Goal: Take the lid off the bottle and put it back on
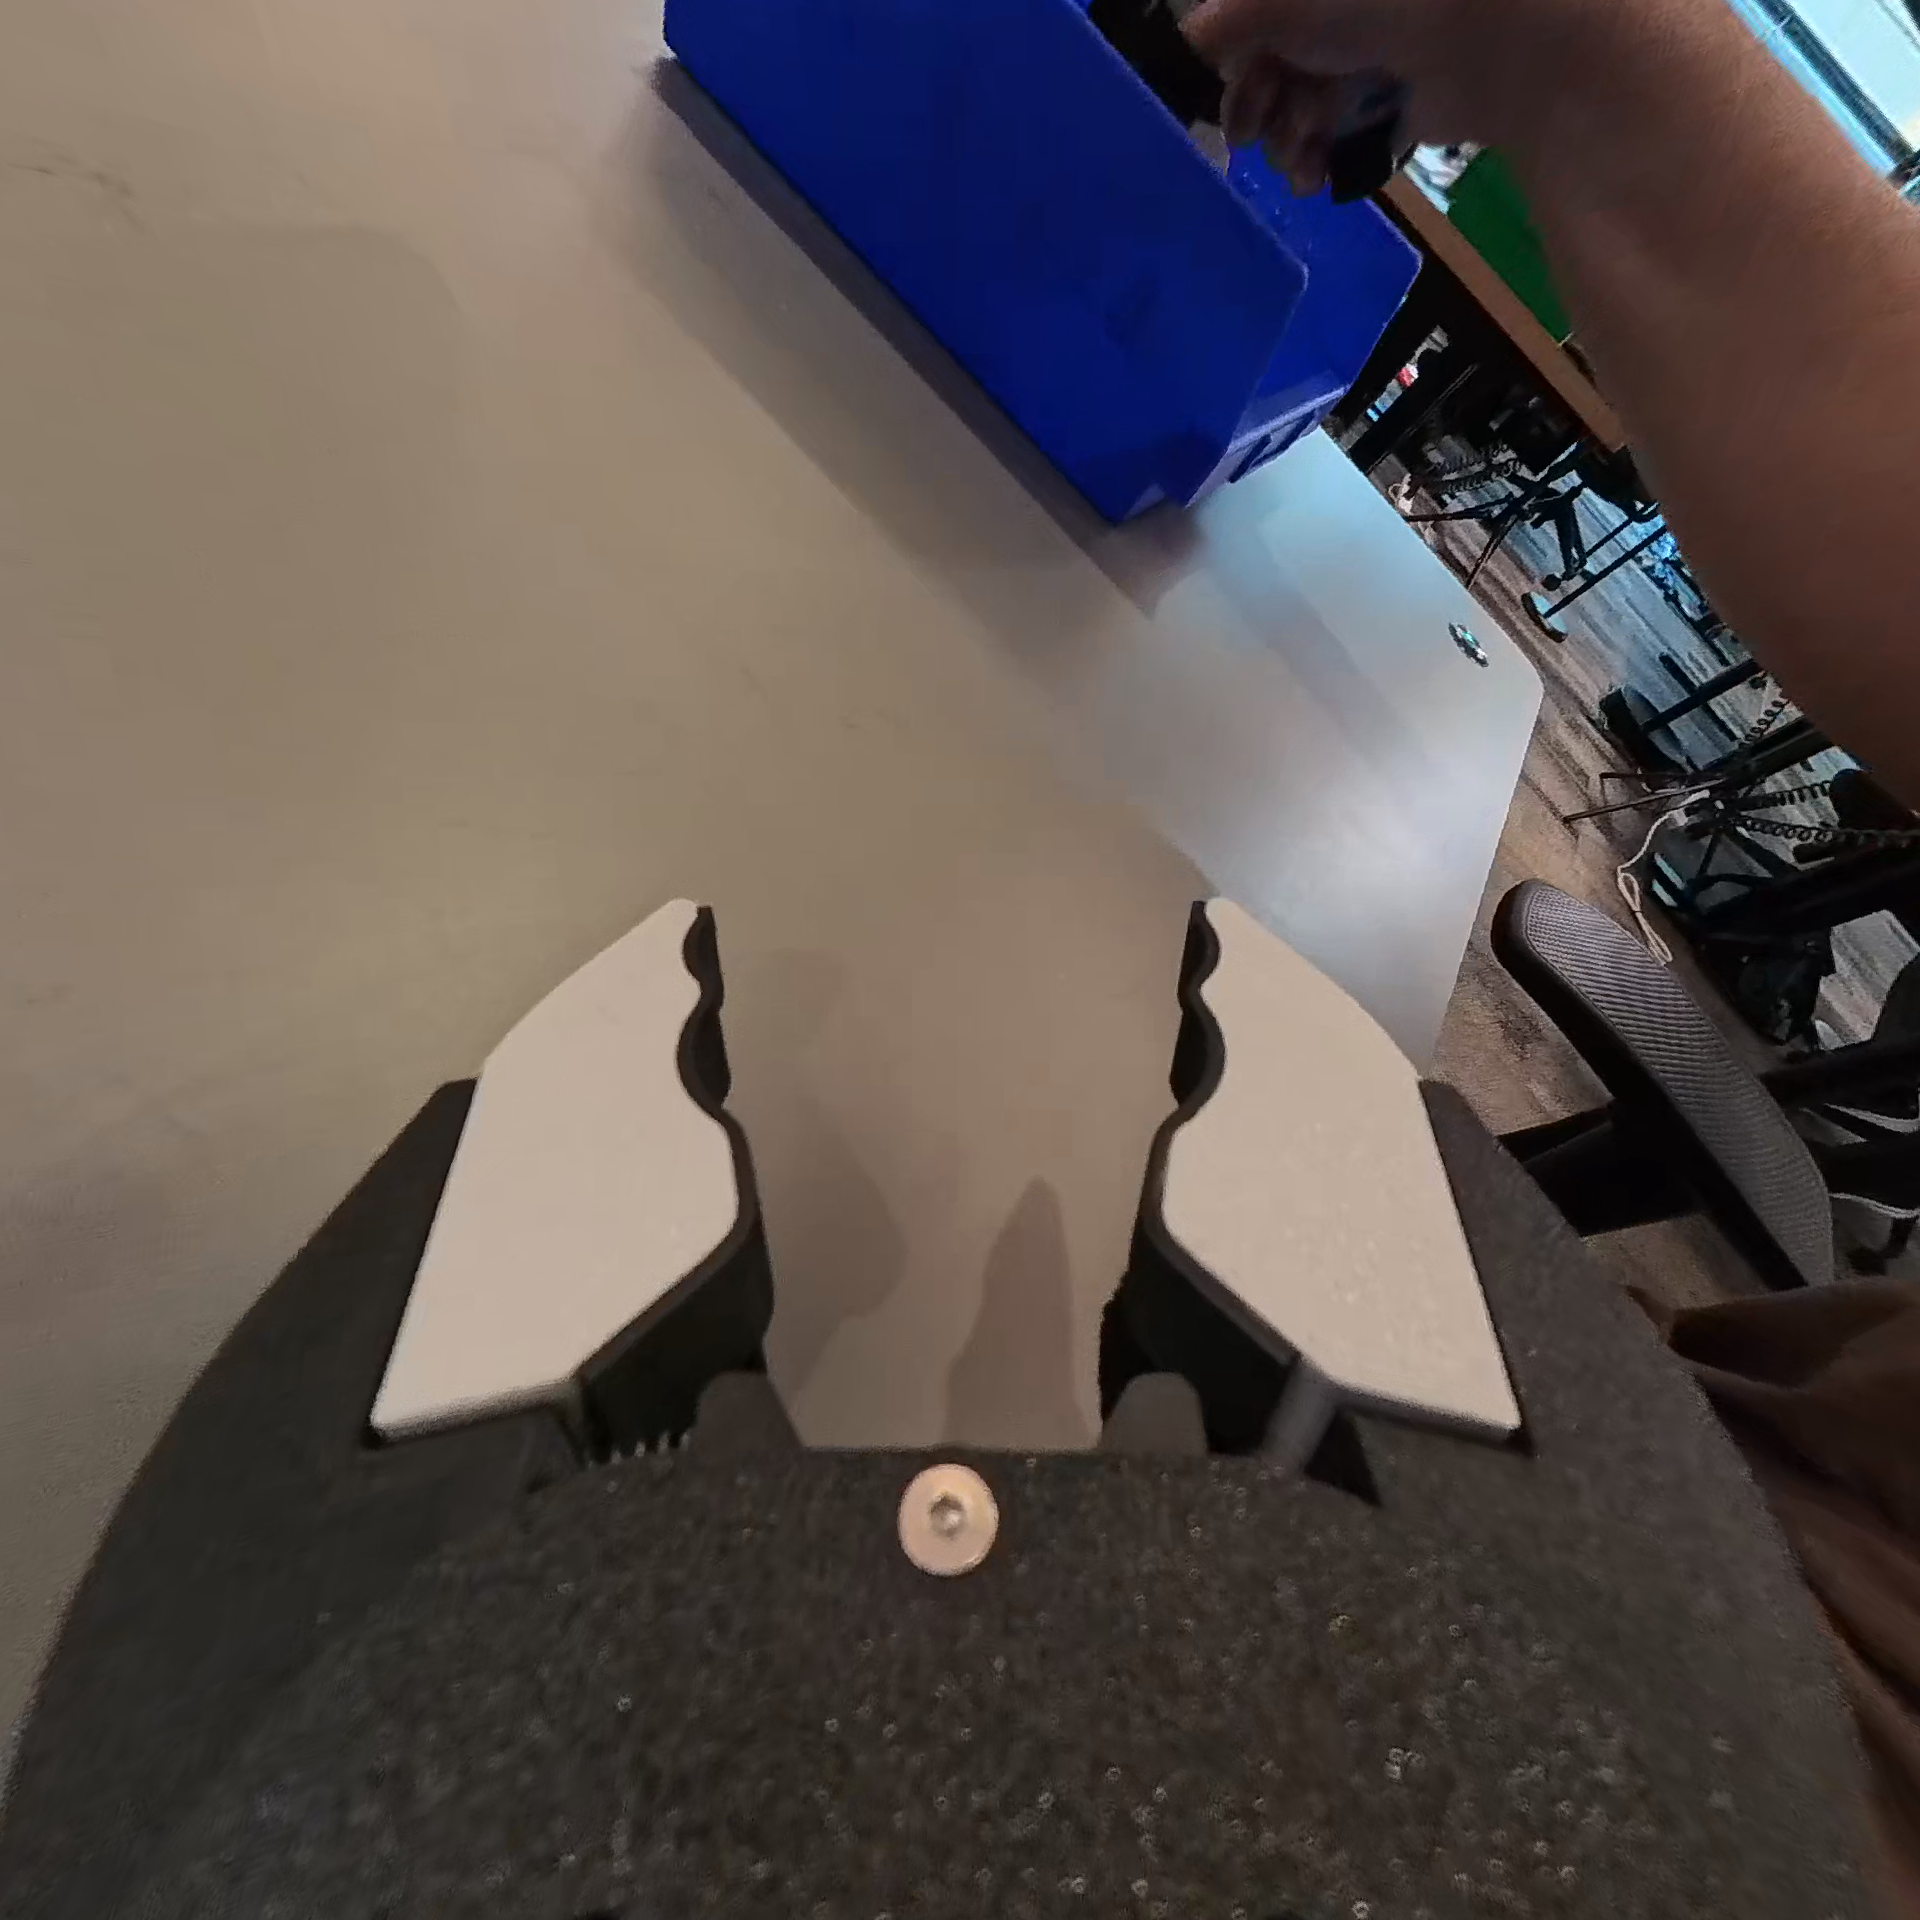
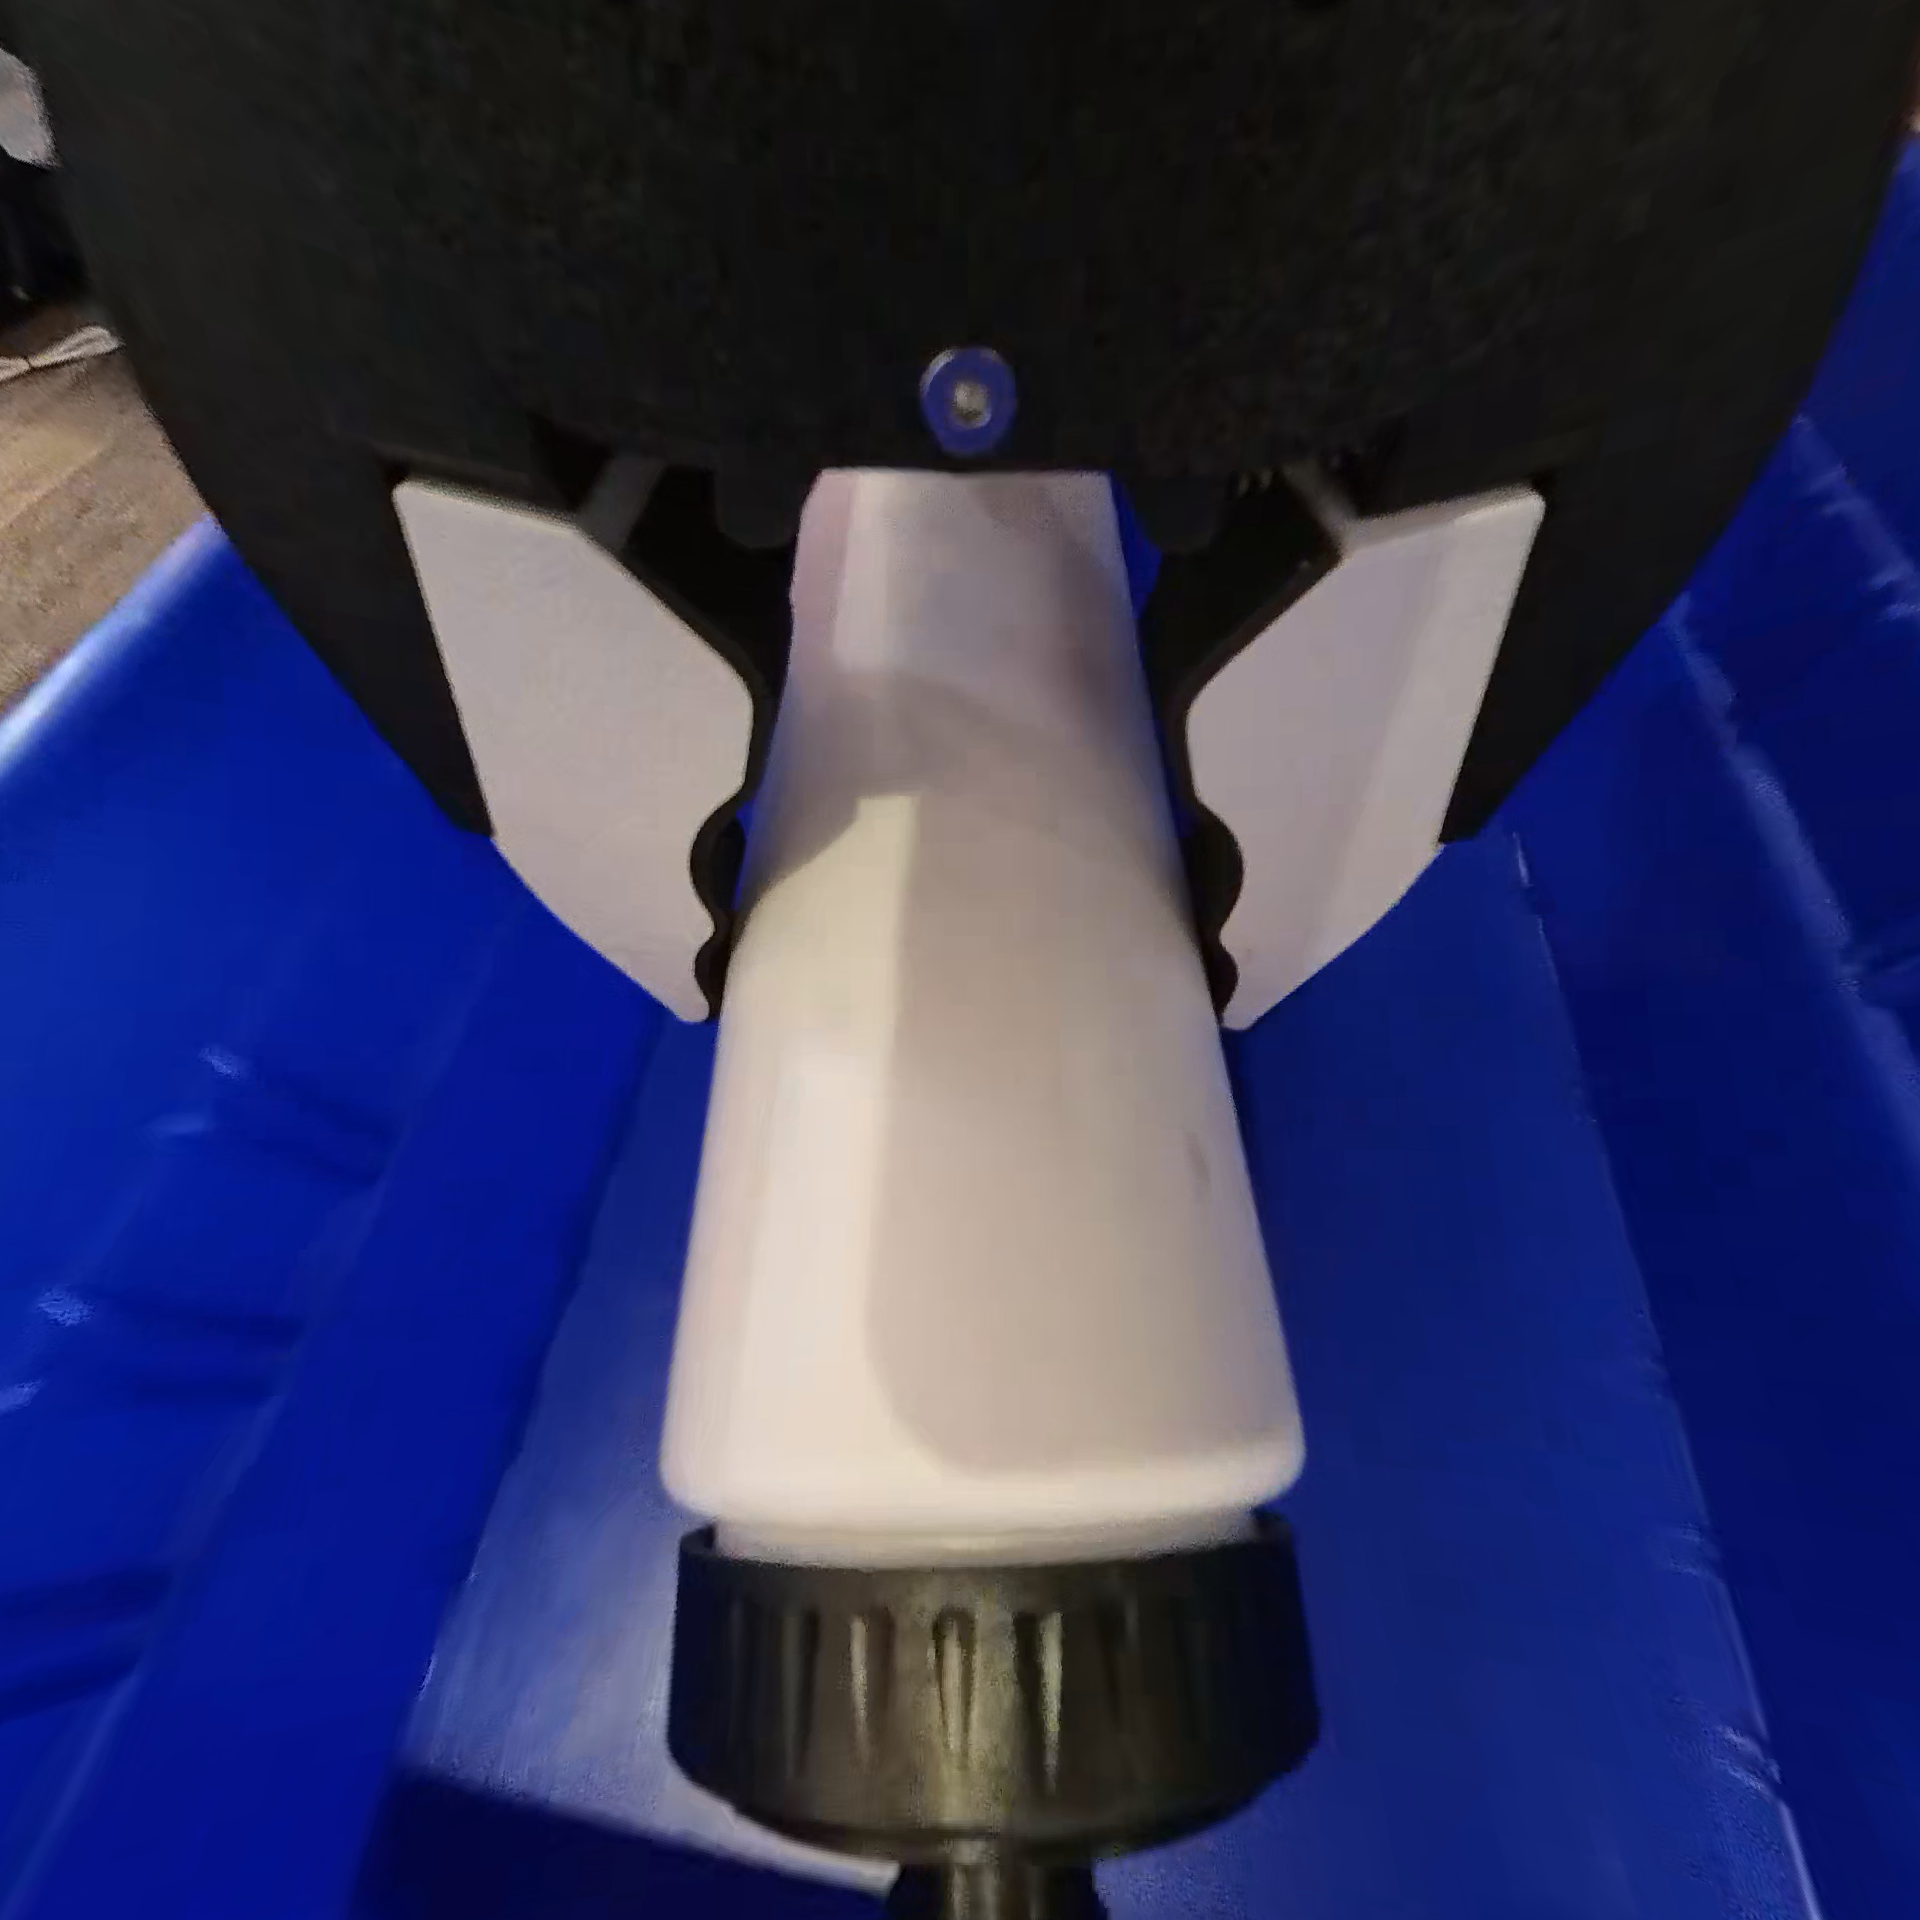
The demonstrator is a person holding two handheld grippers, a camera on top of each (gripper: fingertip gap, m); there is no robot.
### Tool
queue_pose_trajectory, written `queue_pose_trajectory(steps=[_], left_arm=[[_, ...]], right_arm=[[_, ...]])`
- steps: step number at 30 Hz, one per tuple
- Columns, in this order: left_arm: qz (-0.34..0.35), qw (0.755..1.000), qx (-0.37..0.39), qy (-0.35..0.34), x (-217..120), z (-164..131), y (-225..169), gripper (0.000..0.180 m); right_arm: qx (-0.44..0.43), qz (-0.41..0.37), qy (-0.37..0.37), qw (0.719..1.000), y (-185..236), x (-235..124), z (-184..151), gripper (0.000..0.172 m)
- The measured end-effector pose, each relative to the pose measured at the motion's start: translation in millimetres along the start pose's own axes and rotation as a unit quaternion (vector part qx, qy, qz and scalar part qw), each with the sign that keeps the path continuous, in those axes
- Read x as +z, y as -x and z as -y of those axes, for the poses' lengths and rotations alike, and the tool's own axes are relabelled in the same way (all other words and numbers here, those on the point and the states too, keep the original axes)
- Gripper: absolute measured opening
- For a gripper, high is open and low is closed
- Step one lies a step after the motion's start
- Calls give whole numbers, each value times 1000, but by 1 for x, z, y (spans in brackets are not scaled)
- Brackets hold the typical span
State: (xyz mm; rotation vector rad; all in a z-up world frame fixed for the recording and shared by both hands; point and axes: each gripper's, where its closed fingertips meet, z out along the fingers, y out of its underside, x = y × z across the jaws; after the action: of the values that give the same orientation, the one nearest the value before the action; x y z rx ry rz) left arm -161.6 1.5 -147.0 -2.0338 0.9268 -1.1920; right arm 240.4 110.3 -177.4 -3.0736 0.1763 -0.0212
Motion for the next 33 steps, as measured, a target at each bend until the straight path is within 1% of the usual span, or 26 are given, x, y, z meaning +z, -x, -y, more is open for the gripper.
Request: queue_pose_trajectory(steps=[3, 5, 7, 9, 11, 13, 14, 16, 18, 19, 20, 21, 22, 24, 26, 28, 31, 33], left_arm=[[-5, 1000, -4, 0, 1, 1, 0, 83], [-6, 1000, 9, 2, 0, 1, 0, 74], [11, 999, 29, -10, -3, 5, 2, 74], [45, 997, 48, -27, -8, 10, 9, 74], [80, 994, 62, -43, -13, 16, 17, 72], [110, 989, 73, -63, -19, 20, 25, 72], [118, 987, 82, -75, -22, 23, 27, 70], [134, 981, 93, -106, -30, 32, 30, 68], [142, 973, 113, -146, -41, 44, 29, 65], [143, 966, 132, -168, -47, 50, 26, 66], [149, 958, 151, -194, -56, 56, 24, 68], [163, 947, 168, -221, -65, 63, 23, 66], [180, 934, 185, -245, -74, 69, 22, 63], [221, 909, 217, -280, -88, 75, 25, 63], [264, 896, 210, -290, -96, 76, 34, 63], [272, 903, 184, -276, -96, 73, 40, 65], [260, 918, 150, -258, -89, 69, 45, 57], [250, 924, 146, -250, -84, 68, 47, 56]], right_arm=[[14, 16, -19, 1000, -2, 0, 2, 85], [18, 25, -32, 999, -3, -1, 3, 85], [6, 27, -41, 999, -2, -7, 0, 89], [-6, 16, -96, 995, -2, -27, 2, 94], [-24, 39, -192, 980, 13, -60, 4, 100], [-57, 60, -307, 948, 35, -97, -1, 100], [-72, 65, -364, 926, 47, -114, -7, 98], [-90, 67, -475, 873, 71, -142, -26, 87], [-94, 74, -564, 817, 91, -156, -53, 77], [-88, 80, -594, 796, 100, -156, -67, 76], [-85, 88, -611, 782, 108, -152, -82, 74], [-80, 95, -617, 777, 114, -143, -96, 70], [-72, 106, -612, 780, 121, -131, -109, 68], [-60, 124, -597, 791, 131, -108, -133, 69], [-41, 118, -602, 789, 132, -97, -153, 69], [-37, 88, -601, 793, 127, -92, -162, 68], [-52, 37, -592, 803, 115, -83, -163, 67], [-49, 29, -585, 809, 108, -76, -162, 68]])
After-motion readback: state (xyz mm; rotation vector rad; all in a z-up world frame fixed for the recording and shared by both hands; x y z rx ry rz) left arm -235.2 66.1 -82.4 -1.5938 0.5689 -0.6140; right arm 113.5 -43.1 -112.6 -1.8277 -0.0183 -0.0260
